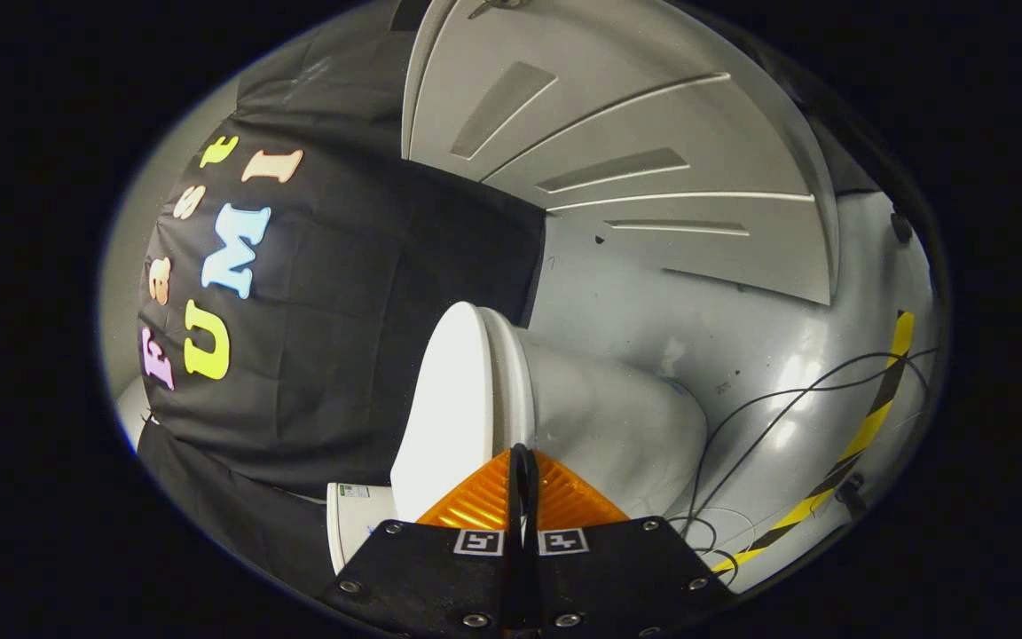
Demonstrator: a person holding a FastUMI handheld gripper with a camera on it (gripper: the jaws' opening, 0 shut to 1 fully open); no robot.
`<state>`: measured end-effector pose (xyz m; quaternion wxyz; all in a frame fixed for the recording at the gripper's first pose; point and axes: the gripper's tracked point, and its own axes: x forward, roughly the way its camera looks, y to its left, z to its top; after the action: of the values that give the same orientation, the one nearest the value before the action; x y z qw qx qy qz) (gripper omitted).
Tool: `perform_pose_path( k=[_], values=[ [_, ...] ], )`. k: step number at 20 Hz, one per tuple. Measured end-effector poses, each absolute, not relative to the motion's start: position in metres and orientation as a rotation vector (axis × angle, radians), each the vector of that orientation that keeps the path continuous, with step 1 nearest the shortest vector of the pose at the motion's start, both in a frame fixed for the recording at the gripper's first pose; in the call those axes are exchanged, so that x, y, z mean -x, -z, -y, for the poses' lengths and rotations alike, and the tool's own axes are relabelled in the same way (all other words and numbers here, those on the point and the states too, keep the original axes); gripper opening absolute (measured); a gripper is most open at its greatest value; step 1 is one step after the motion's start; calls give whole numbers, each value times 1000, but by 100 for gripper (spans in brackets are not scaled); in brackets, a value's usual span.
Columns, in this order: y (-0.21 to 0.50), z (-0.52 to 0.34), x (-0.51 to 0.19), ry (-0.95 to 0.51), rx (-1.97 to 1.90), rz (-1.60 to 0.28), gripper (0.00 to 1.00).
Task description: Open the toilet lid.
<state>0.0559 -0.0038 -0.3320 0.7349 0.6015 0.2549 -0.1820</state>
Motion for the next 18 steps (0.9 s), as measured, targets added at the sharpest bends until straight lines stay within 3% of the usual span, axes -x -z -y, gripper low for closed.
perform_pose_path(
  k=[18],
  values=[
    [240,-1,-75,355,-1234,-494,0]
  ],
)
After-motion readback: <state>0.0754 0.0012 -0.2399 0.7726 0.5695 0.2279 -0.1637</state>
